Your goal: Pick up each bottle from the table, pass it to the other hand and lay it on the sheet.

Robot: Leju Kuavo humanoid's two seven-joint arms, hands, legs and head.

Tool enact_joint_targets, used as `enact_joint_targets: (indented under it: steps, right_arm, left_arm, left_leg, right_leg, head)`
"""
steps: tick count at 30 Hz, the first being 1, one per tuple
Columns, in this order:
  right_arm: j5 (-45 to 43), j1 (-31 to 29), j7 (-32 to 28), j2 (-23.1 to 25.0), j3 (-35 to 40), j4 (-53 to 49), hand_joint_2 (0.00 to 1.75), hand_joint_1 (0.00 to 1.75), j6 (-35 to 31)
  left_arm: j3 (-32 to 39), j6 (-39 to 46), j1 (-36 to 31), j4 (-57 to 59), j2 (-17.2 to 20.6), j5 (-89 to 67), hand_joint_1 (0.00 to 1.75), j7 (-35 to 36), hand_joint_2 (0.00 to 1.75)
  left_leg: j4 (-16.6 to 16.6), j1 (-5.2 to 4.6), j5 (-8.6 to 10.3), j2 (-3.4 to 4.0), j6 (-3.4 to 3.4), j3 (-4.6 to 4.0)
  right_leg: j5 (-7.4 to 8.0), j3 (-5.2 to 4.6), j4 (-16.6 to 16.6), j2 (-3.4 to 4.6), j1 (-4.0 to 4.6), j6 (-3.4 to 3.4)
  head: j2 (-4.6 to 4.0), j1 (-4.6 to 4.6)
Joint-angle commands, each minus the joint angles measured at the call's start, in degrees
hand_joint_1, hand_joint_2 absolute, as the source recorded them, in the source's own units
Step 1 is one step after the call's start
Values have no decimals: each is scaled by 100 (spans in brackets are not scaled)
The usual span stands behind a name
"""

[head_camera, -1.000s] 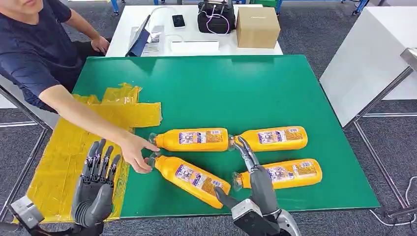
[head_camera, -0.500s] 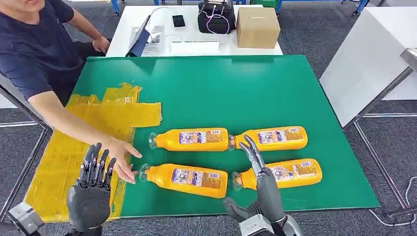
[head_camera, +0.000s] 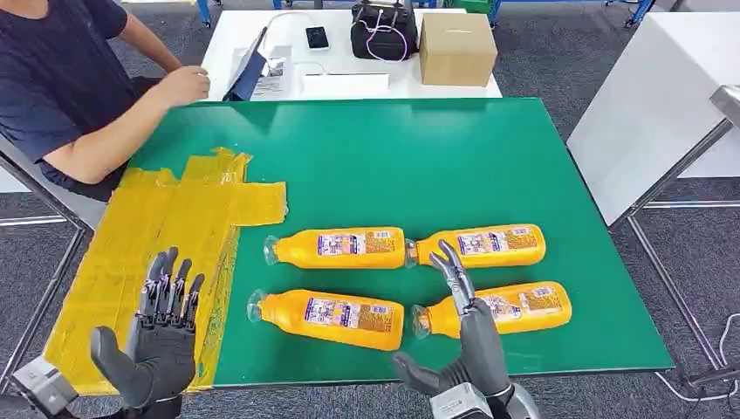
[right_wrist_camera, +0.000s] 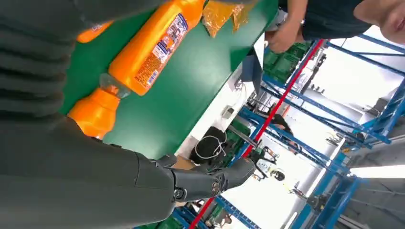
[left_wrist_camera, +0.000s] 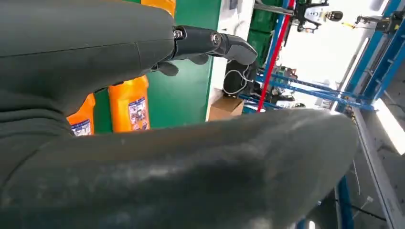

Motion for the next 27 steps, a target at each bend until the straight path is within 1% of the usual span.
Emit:
enact_joint_targets:
  steps: [1,15,18,19,20,22,24,25,26,27]
  right_arm:
    - [-20,28,10,-275,71,-52,175,0,-56]
    - [-26,15,30,-311,124,-26,175,0,-86]
    - [-27,15,30,-311,129,-23,175,0,-88]
    - [-27,15,30,-311,129,-23,0,0,-88]
    - [-27,15,30,-311,129,-23,0,0,-88]
    - [-27,42,30,-317,113,-31,0,0,-110]
    - [-27,42,30,-317,113,-31,0,0,-110]
    - [-27,42,30,-317,113,-31,0,0,-110]
    - [-19,53,27,-315,115,-29,0,0,-126]
    - [-17,52,24,-315,117,-26,0,0,-131]
  left_arm:
    - [37,-79,-58,120,-65,-1,0,21,0]
    - [46,-103,-61,133,-81,-58,0,18,0]
    - [45,-105,-58,132,-80,-61,0,17,0]
    - [45,-105,-58,132,-80,-61,0,17,0]
    - [45,-105,-58,132,-80,-61,0,17,0]
    - [40,-109,-43,134,-75,-65,0,17,0]
    - [40,-109,-43,134,-75,-65,0,17,0]
    - [40,-109,-43,134,-75,-65,0,17,0]
    - [35,-111,-38,138,-70,-78,0,15,0]
    - [35,-110,-36,139,-69,-82,0,14,0]
  left_leg:
    - [-2,0,-9,2,-3,19]
    - [-3,-1,-3,2,-2,10]
    - [-4,-1,-9,4,-3,23]
    - [-3,1,-7,4,-3,16]
    - [-3,1,-11,5,-5,26]
    - [-3,1,-3,1,-2,9]
    - [-4,0,-14,6,-6,31]
    - [-3,0,-3,1,-2,10]
    - [-4,0,-7,2,-4,20]
    - [-3,0,-4,2,-3,11]
  right_leg:
    - [-9,22,-5,-1,1,-1]
    - [-4,10,-3,1,-1,0]
    - [-9,24,-5,2,0,-1]
    - [-6,18,-5,2,2,-1]
    - [-10,28,-5,2,1,-2]
    - [-3,10,-4,0,1,-1]
    - [-14,33,-5,3,1,-3]
    - [-3,11,-4,0,0,-1]
    - [-7,21,-5,0,0,-1]
    - [-4,12,-4,1,1,-1]
  head:
    - [0,0]
    - [0,0]
    - [0,0]
    - [0,0]
    - [0,0]
    - [0,0]
    - [0,0]
    - [0,0]
    - [0,0]
    - [0,0]
